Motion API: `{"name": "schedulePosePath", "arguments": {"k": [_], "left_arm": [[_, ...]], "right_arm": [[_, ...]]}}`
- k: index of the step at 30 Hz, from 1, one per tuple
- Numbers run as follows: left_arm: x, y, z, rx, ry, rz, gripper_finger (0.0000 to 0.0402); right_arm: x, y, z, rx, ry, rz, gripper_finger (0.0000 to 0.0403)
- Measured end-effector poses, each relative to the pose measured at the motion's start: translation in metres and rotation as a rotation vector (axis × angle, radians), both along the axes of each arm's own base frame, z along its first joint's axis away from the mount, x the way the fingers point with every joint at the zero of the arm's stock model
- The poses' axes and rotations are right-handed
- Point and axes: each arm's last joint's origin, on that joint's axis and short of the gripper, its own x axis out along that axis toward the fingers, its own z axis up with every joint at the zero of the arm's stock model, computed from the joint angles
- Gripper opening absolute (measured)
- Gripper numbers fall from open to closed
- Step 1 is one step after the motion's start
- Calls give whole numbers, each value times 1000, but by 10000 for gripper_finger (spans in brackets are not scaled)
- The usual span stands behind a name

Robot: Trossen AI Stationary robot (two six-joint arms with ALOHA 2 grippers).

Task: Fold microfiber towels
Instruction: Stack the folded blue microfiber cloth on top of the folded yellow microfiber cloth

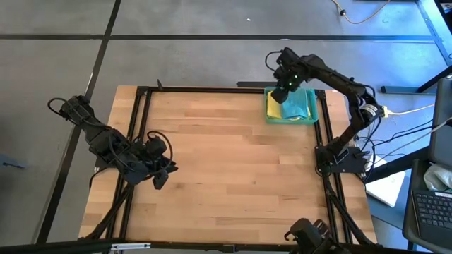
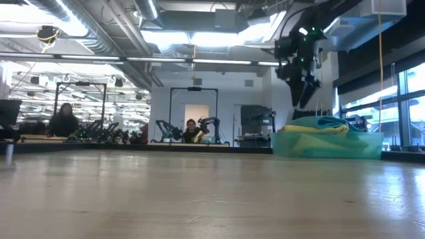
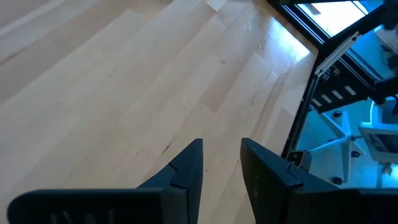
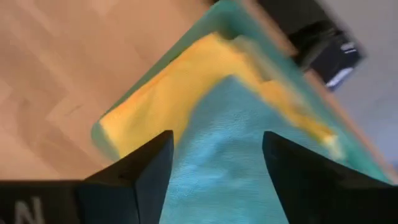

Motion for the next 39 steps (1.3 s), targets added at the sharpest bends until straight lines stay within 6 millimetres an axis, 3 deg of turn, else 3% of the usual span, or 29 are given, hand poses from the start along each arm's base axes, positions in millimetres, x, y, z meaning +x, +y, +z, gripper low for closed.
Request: {"name": "schedulePosePath", "arguments": {"k": [3,6,10,16,22,27,32,39], "left_arm": [[0,0,0,1,0,1,99],[0,0,0,3,-1,3,99],[0,1,0,-2,-12,29,99],[0,1,1,-4,-24,47,99],[0,1,0,-21,-21,52,99],[0,1,0,-25,-22,54,99],[0,0,0,-37,-18,56,99],[0,0,0,-43,-20,65,99]], "right_arm": [[-2,-4,16,-83,49,-41,244],[-13,-10,16,-93,90,-142,220],[-26,-14,-12,41,82,-300,167],[-28,-12,-58,171,73,-329,106],[-27,-10,-92,179,77,-322,83],[-30,-6,-107,170,69,-320,83],[-30,-6,-94,206,109,-294,83],[-23,-19,-31,50,95,-226,83]]}}
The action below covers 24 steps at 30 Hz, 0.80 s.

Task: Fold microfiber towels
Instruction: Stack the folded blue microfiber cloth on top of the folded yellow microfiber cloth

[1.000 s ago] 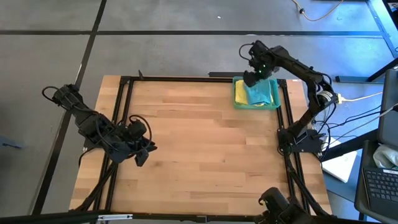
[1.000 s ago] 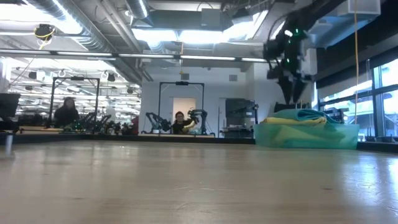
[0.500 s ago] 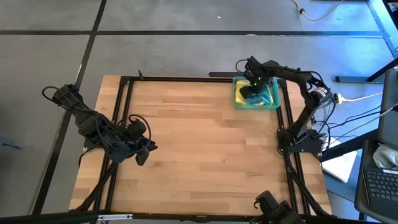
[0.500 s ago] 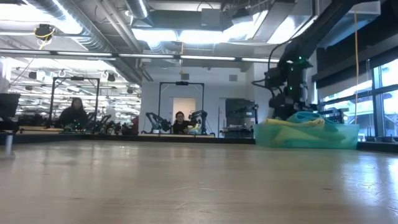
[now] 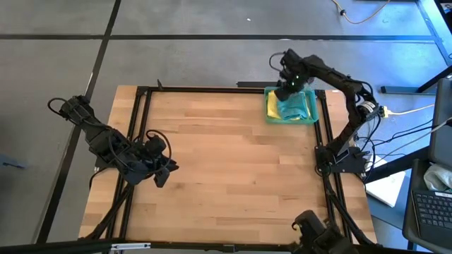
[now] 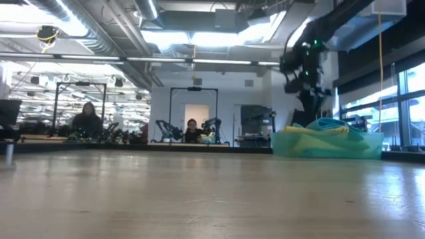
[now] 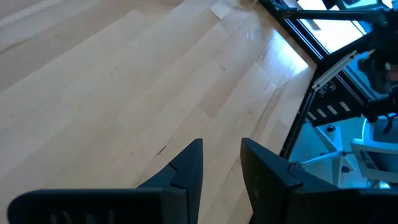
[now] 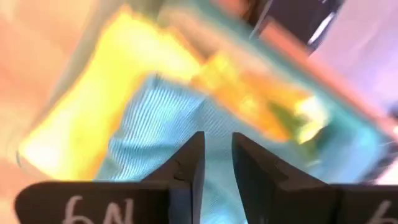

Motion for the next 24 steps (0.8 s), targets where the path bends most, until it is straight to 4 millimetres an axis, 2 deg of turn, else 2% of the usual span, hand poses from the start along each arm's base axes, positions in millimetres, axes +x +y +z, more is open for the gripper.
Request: {"name": "schedulePosePath", "arguments": {"k": [3,6,9,13,17,24], "left_arm": [[0,0,0,-3,-5,8,99],[1,0,1,-9,-13,10,99],[1,0,1,-17,-28,30,99],[2,0,2,-12,-40,47,99],[2,0,2,-12,-40,47,99],[2,0,2,-23,-42,57,99]], "right_arm": [[0,-10,20,-106,-14,-7,83],[-2,-13,24,-100,-55,-35,83],[-4,-10,14,-47,-71,-59,83],[-7,-5,-11,-9,-44,-43,83],[-8,-5,-32,-38,-60,-29,83],[-2,-16,-45,-140,-128,-31,83]]}}
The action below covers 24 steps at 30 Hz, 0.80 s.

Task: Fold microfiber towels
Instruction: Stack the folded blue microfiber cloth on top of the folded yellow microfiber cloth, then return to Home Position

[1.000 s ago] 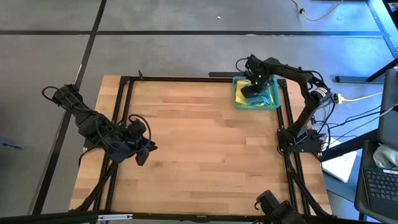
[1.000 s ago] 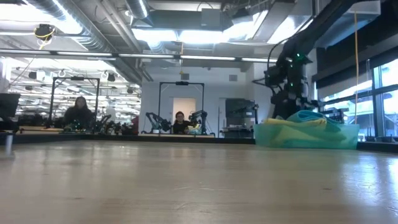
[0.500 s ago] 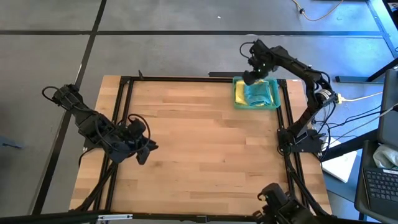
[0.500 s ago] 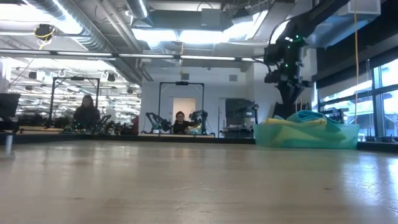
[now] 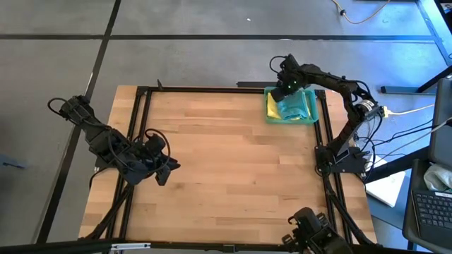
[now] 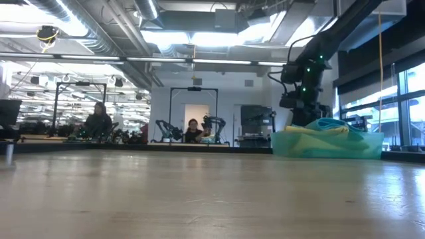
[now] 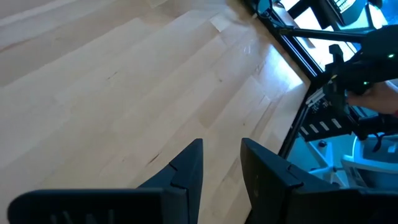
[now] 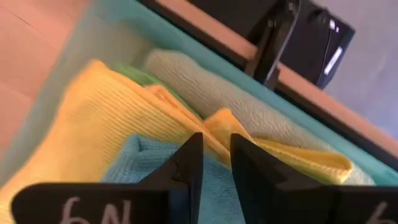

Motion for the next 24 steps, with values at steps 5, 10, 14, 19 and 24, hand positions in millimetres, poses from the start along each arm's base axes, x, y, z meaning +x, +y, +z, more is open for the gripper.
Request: {"name": "schedulePosePath", "arguments": {"k": [5,10,14,19,24], "left_arm": [[0,0,0,-12,-4,9,99],[0,0,0,-6,-12,18,99],[2,4,1,61,-48,65,99],[7,14,3,181,-76,127,99],[5,19,8,406,-109,135,85]], "right_arm": [[-5,0,-4,44,30,-7,83],[-9,3,22,36,65,31,83],[-11,2,74,-130,36,62,83],[-17,24,155,-282,-232,90,83],[-26,79,197,-232,-589,304,83]]}}
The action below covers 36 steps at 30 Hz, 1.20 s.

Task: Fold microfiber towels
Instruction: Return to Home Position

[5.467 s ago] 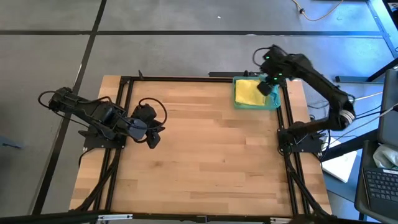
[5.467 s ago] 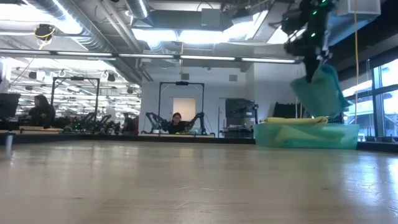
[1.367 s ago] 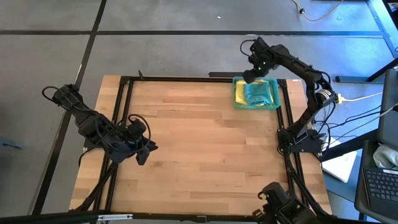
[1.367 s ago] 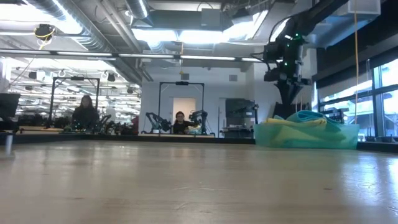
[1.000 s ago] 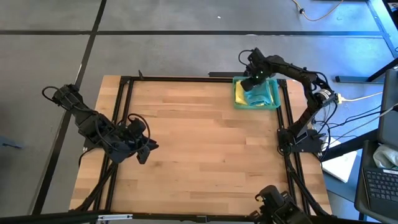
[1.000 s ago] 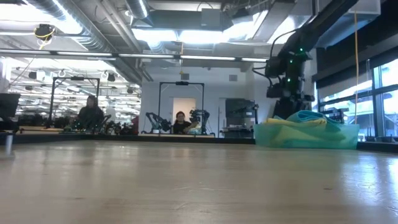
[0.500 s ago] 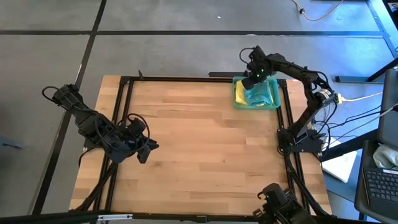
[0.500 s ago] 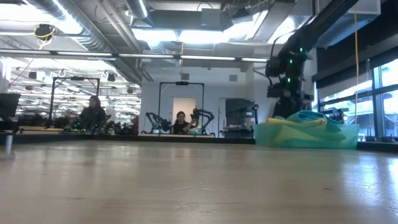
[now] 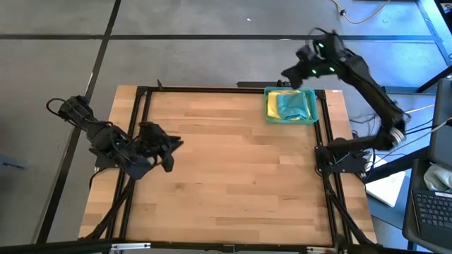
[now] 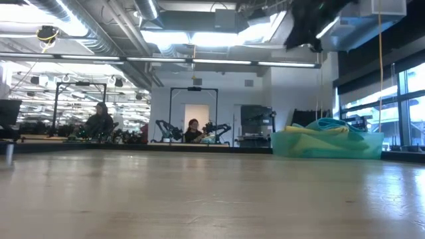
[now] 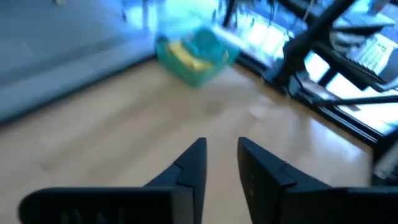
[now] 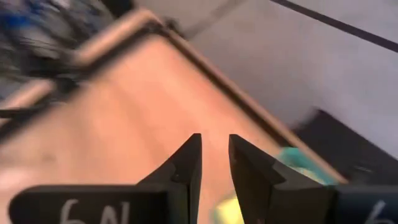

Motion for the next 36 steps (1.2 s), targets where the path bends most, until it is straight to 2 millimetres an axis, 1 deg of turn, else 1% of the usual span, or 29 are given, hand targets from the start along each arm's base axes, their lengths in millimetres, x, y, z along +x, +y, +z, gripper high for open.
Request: {"name": "schedulePosePath", "arguments": {"k": [2,4,6,9,11,14,16,18,22,26,29,31,34,36], "left_arm": [[-9,4,5,71,-19,10,65],[-21,11,9,95,-38,4,38],[-33,21,10,96,-58,-6,11],[-47,32,3,70,-120,-31,5],[-53,39,-4,34,-187,-69,1],[-54,44,-20,-15,-329,-164,0],[-53,47,-34,-34,-413,-222,0],[-54,53,-51,-53,-478,-240,0],[-57,66,-82,-91,-585,-239,0],[-58,76,-108,-125,-683,-249,0],[-58,82,-135,-168,-734,-260,0],[-57,85,-155,-202,-782,-272,0],[-59,90,-185,-276,-835,-254,0],[-59,92,-188,-272,-794,-236,0]], "right_arm": [[-9,23,5,6,-84,39,83],[-19,43,3,14,-172,7,83],[-28,62,-4,26,-259,-16,83],[-36,90,-18,53,-396,-1,83],[-40,107,-31,79,-459,35,83],[-47,129,-54,136,-526,82,83],[-53,140,-69,177,-558,73,83],[-61,150,-86,207,-586,31,83],[-75,165,-118,275,-696,-9,83],[-78,172,-148,349,-855,-8,83],[-75,173,-175,422,-905,-9,83],[-69,174,-195,480,-919,-16,83],[-60,175,-220,548,-939,-12,83],[-59,176,-223,547,-900,-66,83]]}}
